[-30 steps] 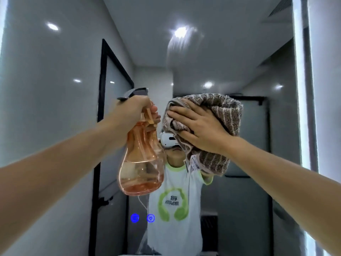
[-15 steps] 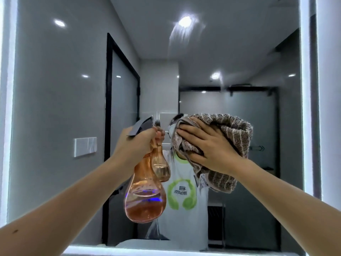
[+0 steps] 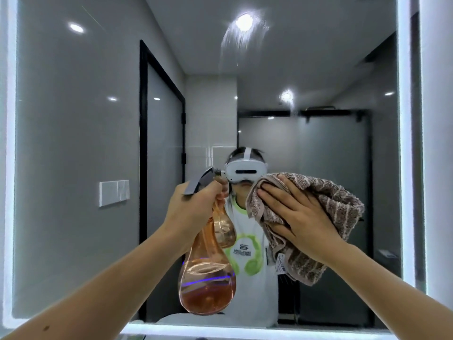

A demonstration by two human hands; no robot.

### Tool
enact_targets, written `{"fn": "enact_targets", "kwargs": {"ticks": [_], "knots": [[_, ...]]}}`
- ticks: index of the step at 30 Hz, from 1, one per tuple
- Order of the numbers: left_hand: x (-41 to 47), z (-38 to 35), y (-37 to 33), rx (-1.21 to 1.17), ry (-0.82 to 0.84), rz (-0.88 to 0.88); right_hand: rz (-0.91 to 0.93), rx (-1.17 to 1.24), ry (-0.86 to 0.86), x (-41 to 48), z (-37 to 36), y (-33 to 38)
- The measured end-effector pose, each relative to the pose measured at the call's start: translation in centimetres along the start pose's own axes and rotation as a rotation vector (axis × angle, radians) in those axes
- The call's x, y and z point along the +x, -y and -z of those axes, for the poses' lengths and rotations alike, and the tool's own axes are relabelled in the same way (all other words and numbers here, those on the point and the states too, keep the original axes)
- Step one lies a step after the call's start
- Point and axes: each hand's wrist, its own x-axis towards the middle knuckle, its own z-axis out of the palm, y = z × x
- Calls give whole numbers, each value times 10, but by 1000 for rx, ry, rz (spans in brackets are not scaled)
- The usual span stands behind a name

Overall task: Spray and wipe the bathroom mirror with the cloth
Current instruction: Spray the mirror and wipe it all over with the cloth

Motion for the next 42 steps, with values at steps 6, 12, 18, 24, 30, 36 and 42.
{"fn": "enact_targets", "kwargs": {"ticks": [6, 12, 18, 24, 30, 36, 42], "knots": [[30, 8, -20, -81, 14, 39, -111, 11, -66, 24, 9, -5], [41, 18, -42, -82, 63, 57, -178, 47, -148, 67, 24, -6], [72, 26, -82, -84, 123, -51, -371, 108, -193, 149, 63, -18], [100, 27, -125, -150, 104, -151, -393, 48, -178, 210, 88, -30], [127, 21, -137, -174, 102, -165, -476, 85, -255, 244, 99, -39], [136, 21, -148, -166, 122, -171, -385, 69, -220, 270, 117, -48], [132, 50, -139, -253, 120, -167, -124, 22, -121, 276, 109, -22]]}}
